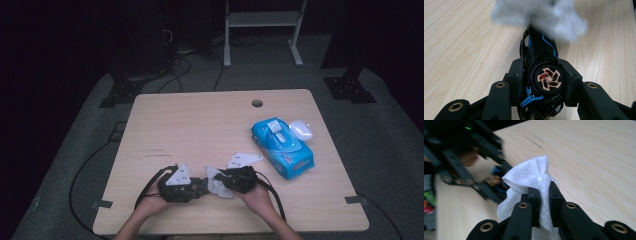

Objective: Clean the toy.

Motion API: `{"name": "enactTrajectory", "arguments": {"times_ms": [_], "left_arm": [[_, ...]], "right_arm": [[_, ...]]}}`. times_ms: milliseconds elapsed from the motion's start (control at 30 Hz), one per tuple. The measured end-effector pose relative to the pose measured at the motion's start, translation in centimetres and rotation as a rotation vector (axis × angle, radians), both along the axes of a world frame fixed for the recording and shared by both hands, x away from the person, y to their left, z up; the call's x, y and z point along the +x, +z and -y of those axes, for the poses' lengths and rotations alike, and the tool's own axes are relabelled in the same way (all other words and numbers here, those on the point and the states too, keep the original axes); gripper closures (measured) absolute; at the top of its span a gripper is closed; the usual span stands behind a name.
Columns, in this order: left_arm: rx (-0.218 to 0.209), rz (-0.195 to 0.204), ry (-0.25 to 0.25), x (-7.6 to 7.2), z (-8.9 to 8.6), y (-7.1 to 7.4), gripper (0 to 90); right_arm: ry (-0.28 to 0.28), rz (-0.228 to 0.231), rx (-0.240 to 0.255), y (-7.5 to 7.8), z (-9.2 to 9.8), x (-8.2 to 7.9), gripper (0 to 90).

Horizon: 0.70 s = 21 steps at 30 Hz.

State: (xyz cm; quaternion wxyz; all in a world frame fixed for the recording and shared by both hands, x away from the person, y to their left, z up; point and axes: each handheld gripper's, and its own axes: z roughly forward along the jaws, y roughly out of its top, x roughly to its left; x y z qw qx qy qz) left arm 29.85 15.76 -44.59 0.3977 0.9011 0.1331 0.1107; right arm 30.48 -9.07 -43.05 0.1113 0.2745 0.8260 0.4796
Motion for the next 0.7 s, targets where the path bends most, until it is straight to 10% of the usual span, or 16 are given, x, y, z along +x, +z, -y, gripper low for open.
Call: {"name": "enactTrajectory", "arguments": {"times_ms": [700], "left_arm": [[0.049,-0.015,0.015,0.6,0.7,0.5,59.8]], "right_arm": [[-0.042,-0.002,0.018,-0.2,1.6,0.4,83.2]]}}
